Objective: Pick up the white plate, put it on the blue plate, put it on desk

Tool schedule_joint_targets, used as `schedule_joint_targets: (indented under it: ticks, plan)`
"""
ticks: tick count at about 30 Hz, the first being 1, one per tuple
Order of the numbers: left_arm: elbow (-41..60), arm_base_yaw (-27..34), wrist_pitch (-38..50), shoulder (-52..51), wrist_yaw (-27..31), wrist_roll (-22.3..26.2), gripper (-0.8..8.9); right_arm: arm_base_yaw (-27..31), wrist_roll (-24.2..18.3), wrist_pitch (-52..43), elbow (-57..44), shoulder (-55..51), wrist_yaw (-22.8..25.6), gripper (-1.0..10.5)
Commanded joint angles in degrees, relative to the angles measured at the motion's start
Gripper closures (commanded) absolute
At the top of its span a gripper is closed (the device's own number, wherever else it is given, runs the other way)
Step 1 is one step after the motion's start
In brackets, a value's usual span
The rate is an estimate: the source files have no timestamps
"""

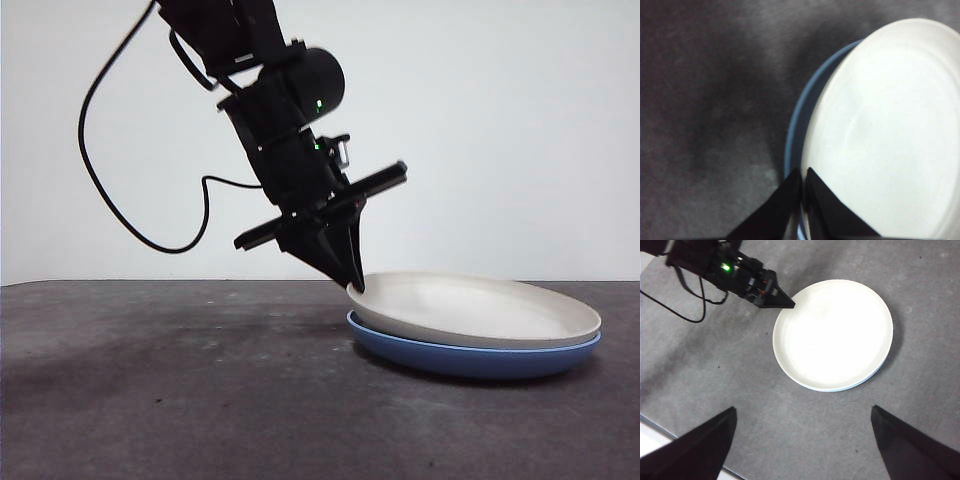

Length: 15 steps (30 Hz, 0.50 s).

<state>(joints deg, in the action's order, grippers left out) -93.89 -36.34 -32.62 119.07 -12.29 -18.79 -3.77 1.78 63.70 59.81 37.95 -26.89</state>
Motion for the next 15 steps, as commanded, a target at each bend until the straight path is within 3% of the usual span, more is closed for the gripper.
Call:
schedule_joint_targets:
  ticks: [1, 7, 9, 12, 15]
  plan:
    - [-2.27, -0.50, 0.72, 1.38, 0.02, -0.11, 7.99, -0.22, 0.63, -0.13, 1.18, -0.02, 0.02, 5.2]
    - [-2.27, -0.48, 0.35, 1.40, 0.44, 0.35, 7.72, -0.22, 0.61, -0.17, 1.18, -0.26, 0.11, 5.2]
    - [-2.27, -0.50, 0.00, 1.40, 0.44, 0.31, 6.73, -0.22, 0.63, -0.17, 1.18, -0.26, 0.11, 5.2]
    - [-2.27, -0.83, -0.90, 1.40, 0.24, 0.87, 4.47, -0.22, 0.61, -0.17, 1.18, -0.26, 0.13, 5.2]
    - [-2.27, -1.09, -1.42, 1.36, 0.22, 1.81, 4.08, -0.22, 0.61, -0.17, 1.18, -0.24, 0.13, 5.2]
